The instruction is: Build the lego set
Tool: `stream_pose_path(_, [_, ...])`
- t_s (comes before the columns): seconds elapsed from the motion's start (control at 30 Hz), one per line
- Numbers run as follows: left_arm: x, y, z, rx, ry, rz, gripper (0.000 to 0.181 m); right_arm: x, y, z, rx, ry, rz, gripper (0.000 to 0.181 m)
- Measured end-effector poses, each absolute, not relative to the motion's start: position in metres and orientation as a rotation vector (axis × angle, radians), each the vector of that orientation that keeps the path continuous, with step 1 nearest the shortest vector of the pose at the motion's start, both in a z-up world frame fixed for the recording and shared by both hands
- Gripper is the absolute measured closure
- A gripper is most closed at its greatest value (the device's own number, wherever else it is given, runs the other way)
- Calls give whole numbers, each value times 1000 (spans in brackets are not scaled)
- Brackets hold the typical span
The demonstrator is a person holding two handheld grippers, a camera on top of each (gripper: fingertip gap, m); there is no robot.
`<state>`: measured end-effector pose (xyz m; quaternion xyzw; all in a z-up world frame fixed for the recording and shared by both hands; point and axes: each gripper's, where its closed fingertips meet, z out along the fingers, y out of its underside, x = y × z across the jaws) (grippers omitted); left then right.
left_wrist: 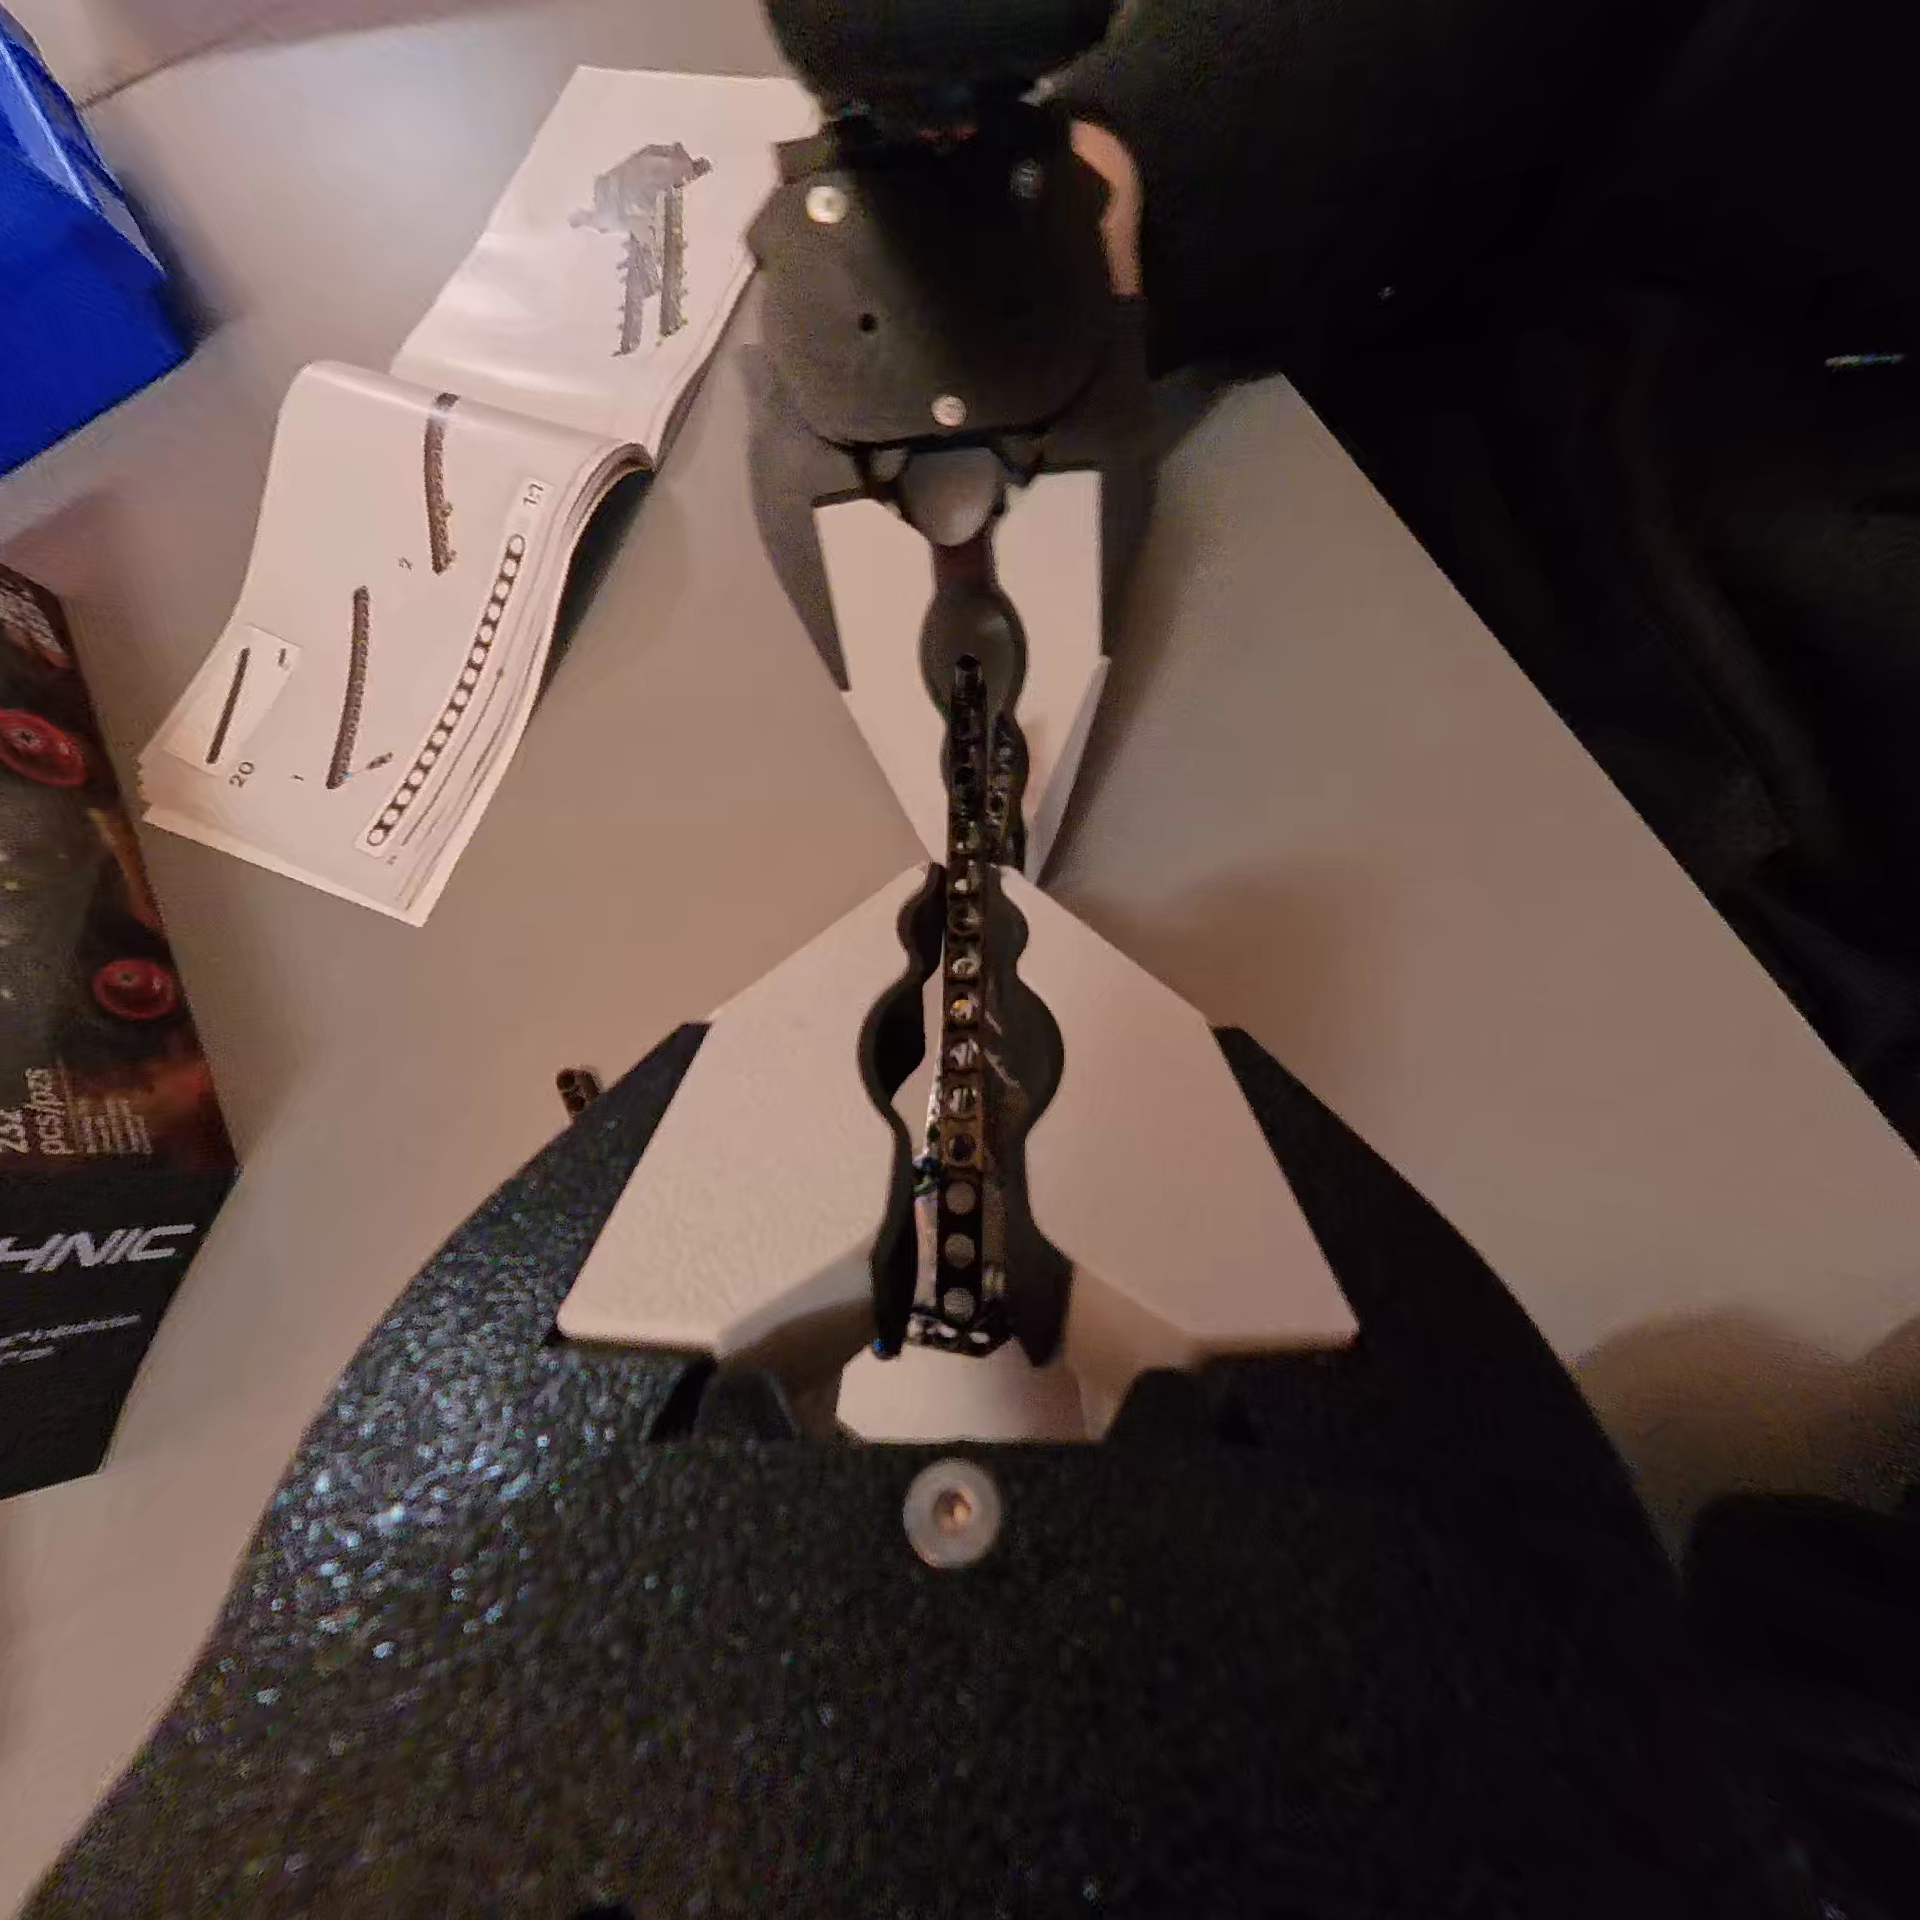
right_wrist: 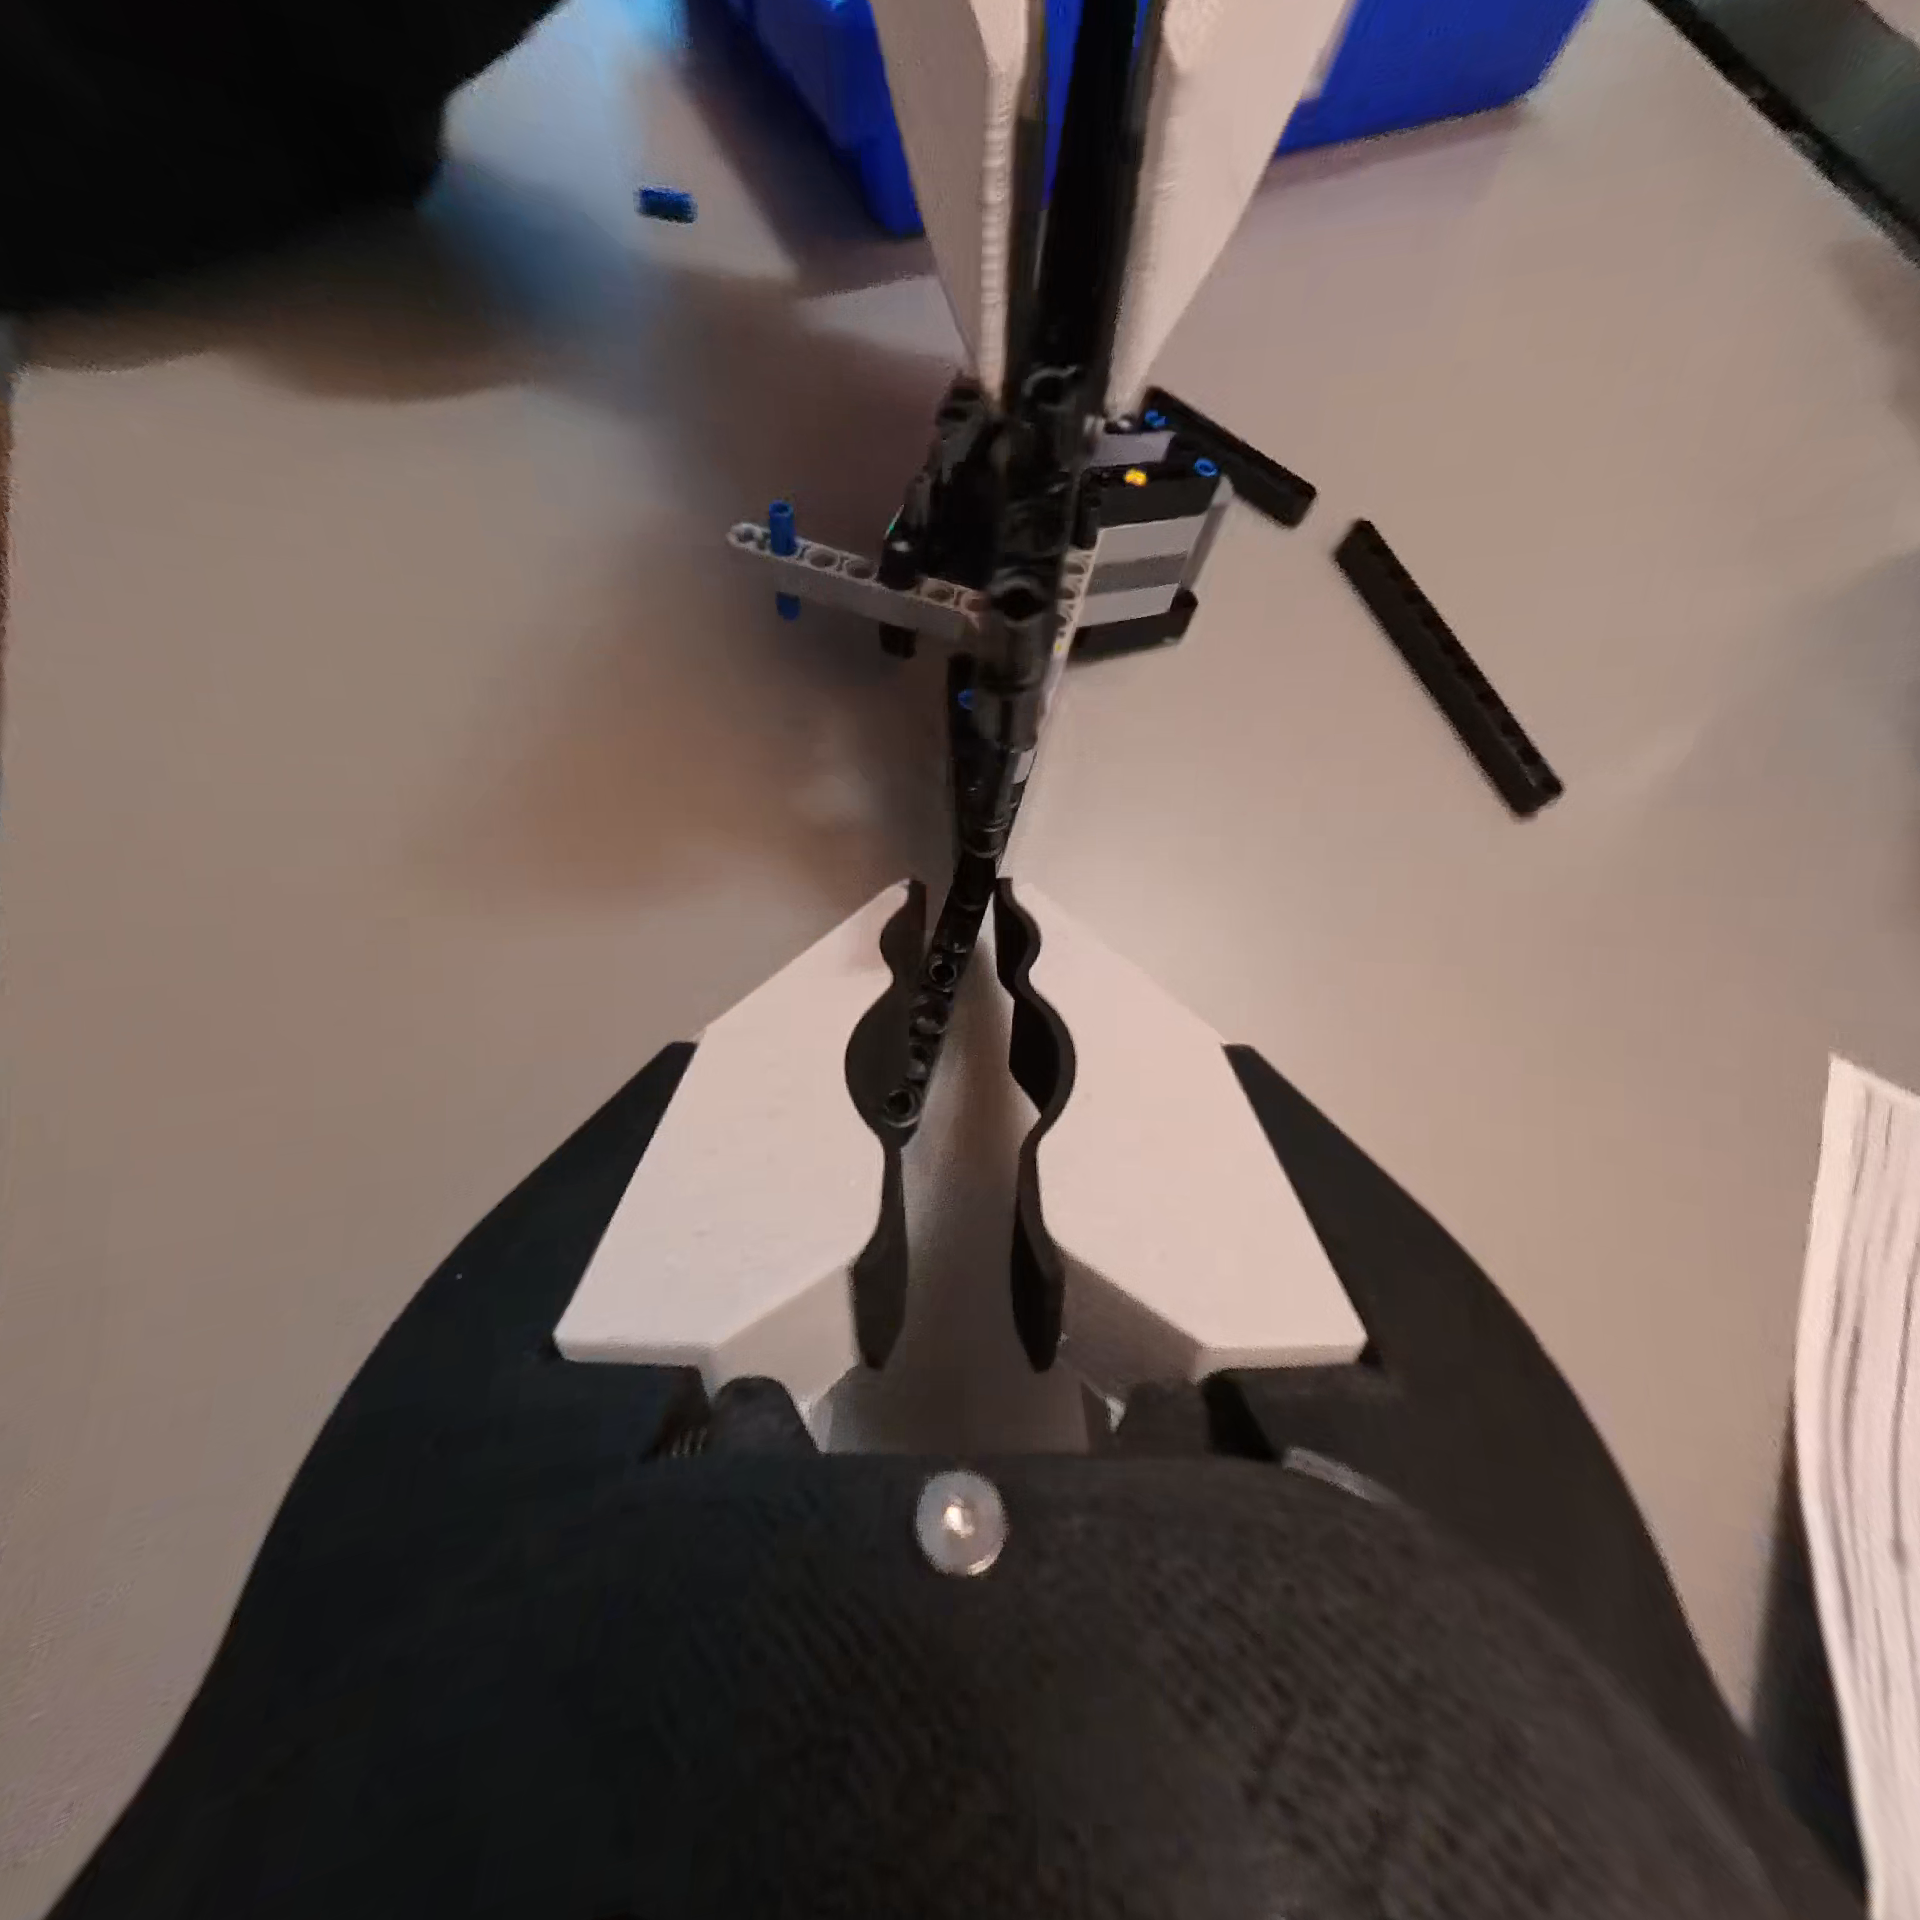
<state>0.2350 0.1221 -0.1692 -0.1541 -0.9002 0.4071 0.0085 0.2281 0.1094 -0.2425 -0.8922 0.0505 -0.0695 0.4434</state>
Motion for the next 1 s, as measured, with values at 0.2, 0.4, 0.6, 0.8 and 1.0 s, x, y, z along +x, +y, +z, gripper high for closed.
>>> stream_pose_path(0.2, [255,120,-175,-141,-2872,1184,177,253,107,-232,-2155,11,51,172])
stream_pose_path(0.4, [261,112,-175,133,-2893,1143,177,254,109,-212,-2004,73,79,154])
stream_pose_path(0.6, [256,100,-184,247,-2943,1127,177,254,107,-209,-1984,95,86,173])
stream_pose_path(0.8, [254,94,-174,194,-2996,1195,177,255,109,-217,-2029,130,161,170])
stream_pose_path(1.0, [258,98,-179,223,-3030,1260,177,256,109,-217,-2026,131,138,176])
